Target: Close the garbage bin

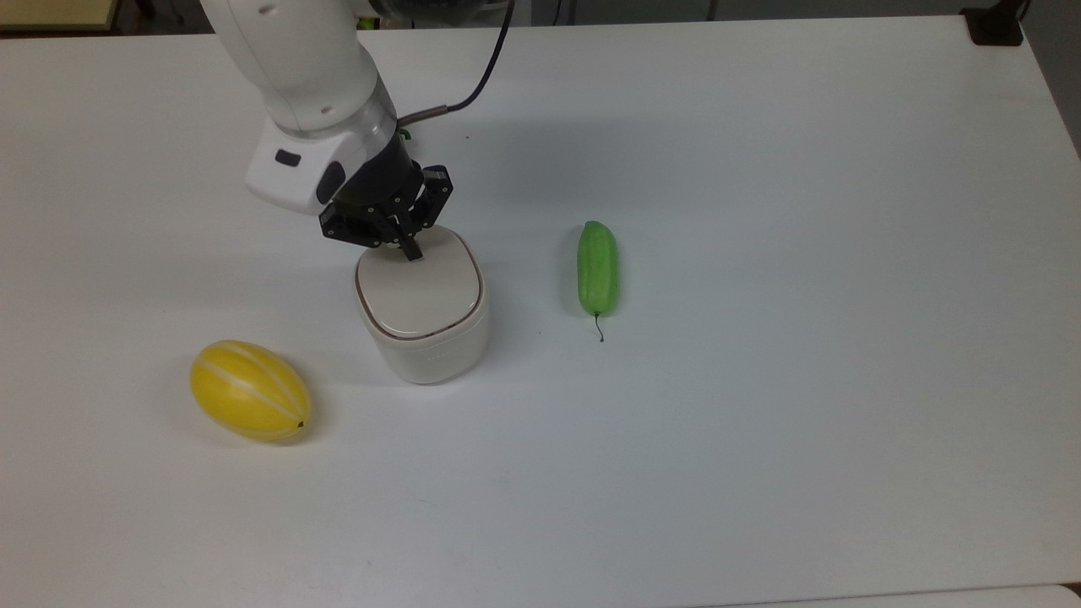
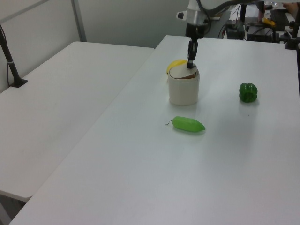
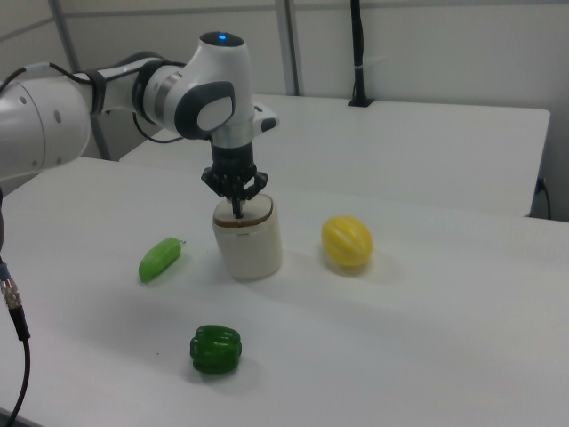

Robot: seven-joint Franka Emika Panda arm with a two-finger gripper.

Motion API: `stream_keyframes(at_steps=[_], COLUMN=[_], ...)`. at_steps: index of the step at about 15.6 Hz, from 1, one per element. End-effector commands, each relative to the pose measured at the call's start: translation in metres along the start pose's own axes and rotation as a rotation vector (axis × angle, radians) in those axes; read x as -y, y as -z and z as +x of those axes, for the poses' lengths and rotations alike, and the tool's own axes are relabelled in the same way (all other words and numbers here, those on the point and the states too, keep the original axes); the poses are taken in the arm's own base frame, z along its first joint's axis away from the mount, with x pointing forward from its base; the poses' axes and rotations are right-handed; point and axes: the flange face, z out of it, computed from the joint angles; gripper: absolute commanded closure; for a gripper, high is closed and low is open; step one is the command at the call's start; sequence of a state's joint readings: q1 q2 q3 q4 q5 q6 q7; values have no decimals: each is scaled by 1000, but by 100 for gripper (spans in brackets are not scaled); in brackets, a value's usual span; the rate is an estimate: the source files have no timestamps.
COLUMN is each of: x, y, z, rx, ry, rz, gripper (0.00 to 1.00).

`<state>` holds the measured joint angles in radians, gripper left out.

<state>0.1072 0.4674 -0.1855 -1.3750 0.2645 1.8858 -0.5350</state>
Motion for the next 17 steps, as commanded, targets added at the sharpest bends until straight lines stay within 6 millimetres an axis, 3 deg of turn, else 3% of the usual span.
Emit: stream_keyframes(at_steps=[1, 7, 10, 13, 17], x=[-4, -5, 3, 9, 20], y=[-19, -23, 17, 59, 108], z=[-8, -7, -8, -18, -58], rx=[55, 59, 0, -52, -69], ry=[24, 14, -27, -176, -378], rz=[-20, -24, -30, -45, -29], gripper=[100, 100, 100, 96, 89])
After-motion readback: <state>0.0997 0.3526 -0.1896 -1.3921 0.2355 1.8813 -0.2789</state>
